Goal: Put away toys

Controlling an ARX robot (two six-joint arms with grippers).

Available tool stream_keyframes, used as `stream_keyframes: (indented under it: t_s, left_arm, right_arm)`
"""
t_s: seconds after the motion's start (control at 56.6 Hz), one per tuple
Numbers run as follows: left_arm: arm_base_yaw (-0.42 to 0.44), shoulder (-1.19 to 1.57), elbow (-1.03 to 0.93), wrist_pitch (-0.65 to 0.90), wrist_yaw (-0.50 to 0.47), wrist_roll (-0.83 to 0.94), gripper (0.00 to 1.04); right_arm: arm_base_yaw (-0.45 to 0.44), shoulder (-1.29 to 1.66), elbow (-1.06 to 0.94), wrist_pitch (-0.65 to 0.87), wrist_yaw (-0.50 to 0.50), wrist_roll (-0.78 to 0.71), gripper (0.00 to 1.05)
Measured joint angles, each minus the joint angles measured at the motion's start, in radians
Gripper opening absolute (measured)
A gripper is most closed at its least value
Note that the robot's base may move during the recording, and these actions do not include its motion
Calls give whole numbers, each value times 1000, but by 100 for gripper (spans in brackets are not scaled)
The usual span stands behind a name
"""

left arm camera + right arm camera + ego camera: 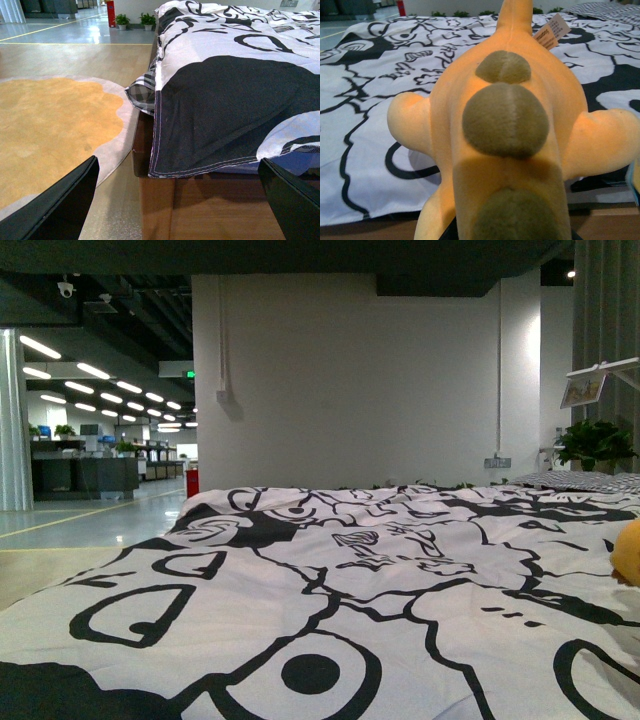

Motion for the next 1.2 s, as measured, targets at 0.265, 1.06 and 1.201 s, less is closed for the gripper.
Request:
stream_keyframes:
  t_s: [0.265,1.06,1.201]
  left_arm:
    - [0,0,0,0,1,0,98]
    - [0,0,0,0,1,0,98]
    - [0,0,0,0,1,0,98]
  right_arm:
    - [18,-90,-129,48,8,-17,7]
    - [19,-344,-289,-29,8,-20,7]
    - [19,-354,-301,-27,8,-20,7]
